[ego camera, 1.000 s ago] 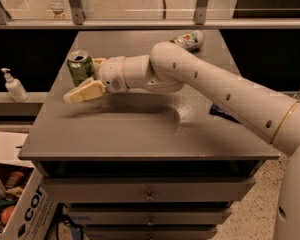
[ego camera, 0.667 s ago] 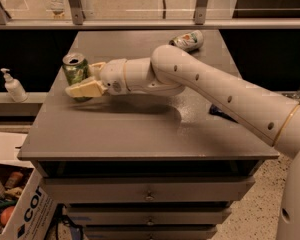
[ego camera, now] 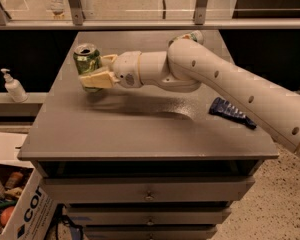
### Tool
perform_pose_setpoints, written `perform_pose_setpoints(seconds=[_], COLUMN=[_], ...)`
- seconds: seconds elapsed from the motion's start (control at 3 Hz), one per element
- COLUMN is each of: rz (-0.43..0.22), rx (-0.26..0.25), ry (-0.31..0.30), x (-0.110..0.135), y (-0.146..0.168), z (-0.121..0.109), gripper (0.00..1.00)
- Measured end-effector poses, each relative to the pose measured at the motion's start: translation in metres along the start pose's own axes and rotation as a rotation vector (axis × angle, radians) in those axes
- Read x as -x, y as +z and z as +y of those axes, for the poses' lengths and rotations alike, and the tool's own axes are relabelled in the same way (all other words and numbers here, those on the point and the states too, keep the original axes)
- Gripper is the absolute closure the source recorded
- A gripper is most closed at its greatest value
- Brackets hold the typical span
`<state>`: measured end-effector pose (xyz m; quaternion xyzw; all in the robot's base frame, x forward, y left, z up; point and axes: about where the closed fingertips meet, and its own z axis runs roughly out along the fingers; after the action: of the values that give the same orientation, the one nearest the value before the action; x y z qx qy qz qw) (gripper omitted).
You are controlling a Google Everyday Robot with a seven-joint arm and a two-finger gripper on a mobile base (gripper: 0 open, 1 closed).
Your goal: Knock green can over
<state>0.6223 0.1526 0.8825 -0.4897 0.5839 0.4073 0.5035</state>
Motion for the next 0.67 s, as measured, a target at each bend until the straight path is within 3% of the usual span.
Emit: perform_pose_setpoints(seconds=[0.33, 0.67], rz=[0.069, 0.204], rx=[0.007, 0.049], ry=[-0.039, -0.1], x=[0.019, 0.02], y=[-0.031, -0.067], z=[-0.001, 0.002], gripper=[1.0, 1.0])
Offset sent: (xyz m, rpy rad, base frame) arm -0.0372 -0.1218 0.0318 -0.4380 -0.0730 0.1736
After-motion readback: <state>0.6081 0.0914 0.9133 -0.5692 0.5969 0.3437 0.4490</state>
